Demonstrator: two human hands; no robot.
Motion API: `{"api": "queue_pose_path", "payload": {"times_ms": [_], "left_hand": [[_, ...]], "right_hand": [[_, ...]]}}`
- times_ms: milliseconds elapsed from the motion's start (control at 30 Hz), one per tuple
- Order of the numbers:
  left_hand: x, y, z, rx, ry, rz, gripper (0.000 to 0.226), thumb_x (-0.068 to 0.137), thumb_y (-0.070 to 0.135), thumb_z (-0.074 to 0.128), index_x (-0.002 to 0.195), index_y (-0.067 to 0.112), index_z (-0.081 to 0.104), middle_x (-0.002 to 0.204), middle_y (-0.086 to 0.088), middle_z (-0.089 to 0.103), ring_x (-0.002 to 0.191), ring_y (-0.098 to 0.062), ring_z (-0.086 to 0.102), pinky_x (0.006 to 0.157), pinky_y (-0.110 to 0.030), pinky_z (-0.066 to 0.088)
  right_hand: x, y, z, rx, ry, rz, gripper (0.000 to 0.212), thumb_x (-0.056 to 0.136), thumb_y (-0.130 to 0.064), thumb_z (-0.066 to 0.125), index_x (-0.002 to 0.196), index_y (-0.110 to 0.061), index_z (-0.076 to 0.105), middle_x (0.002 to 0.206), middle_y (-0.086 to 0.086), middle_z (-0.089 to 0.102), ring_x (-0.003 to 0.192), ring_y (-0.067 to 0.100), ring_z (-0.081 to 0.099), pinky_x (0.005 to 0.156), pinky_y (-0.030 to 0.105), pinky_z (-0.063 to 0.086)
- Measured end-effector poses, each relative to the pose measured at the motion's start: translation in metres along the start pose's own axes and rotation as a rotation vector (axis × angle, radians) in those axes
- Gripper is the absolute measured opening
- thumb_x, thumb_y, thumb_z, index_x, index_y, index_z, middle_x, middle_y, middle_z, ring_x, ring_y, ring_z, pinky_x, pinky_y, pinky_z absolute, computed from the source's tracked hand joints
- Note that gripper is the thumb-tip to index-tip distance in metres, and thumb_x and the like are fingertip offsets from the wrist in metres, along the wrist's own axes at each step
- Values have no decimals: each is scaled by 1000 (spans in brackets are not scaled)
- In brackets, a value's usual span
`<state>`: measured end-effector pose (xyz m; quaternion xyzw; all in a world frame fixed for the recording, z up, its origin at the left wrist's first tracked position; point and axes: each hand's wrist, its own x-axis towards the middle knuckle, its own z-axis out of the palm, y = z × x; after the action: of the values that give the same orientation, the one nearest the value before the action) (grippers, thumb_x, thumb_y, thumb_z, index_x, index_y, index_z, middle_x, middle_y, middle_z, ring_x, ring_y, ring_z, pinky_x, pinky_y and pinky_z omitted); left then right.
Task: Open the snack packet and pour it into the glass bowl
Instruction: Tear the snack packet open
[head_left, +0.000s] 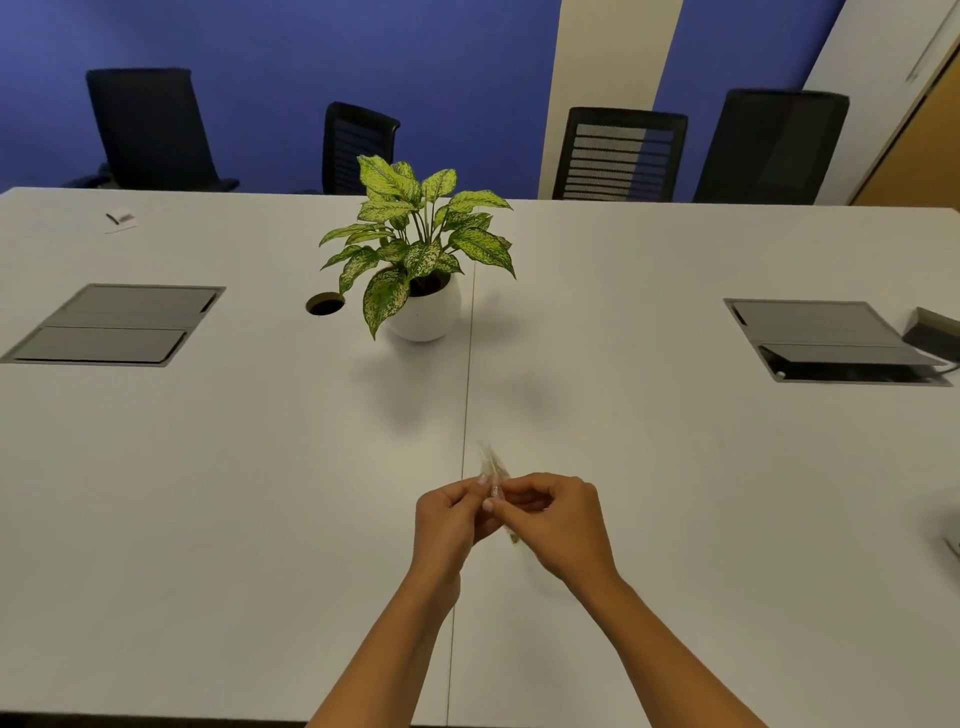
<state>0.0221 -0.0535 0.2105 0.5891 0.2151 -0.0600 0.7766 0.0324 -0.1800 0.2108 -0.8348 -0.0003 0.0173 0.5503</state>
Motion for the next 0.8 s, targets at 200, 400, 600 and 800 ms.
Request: {"api": "queue_pose_path", "payload": {"times_ms": [200, 400, 600, 800], "left_hand": [[-1, -4, 0, -23, 18, -27, 22, 95, 17, 57, 95, 7, 76, 88, -9, 79, 83, -21, 76, 66, -20, 60], [-1, -8, 3, 92, 53, 63, 16, 90, 17, 63, 86, 14, 78, 80, -4, 79, 79, -19, 76, 66, -21, 60], [3, -10, 6, 200, 82, 163, 12, 87, 19, 67, 86, 11, 77, 78, -9, 77, 75, -21, 75, 70, -30, 61], [10, -7, 15, 320, 118, 253, 18, 92, 28, 62, 89, 15, 75, 79, -2, 76, 72, -13, 74, 72, -31, 62]], "right_hand": [[-4, 2, 3, 0, 24, 0, 16, 80, -31, 76, 93, -23, 78, 78, -14, 75, 74, -3, 70, 70, 12, 56], [-6, 7, 6, -46, 62, 2, 10, 85, -28, 71, 92, -23, 77, 75, -15, 73, 71, -1, 69, 68, 12, 56], [-3, 5, 6, -29, 114, 28, 13, 88, -28, 68, 89, -18, 76, 74, -9, 74, 69, 4, 70, 66, 18, 58], [4, -1, 5, -25, 191, 16, 16, 88, -32, 67, 87, -19, 77, 77, -6, 75, 66, 9, 70, 63, 28, 59]]}}
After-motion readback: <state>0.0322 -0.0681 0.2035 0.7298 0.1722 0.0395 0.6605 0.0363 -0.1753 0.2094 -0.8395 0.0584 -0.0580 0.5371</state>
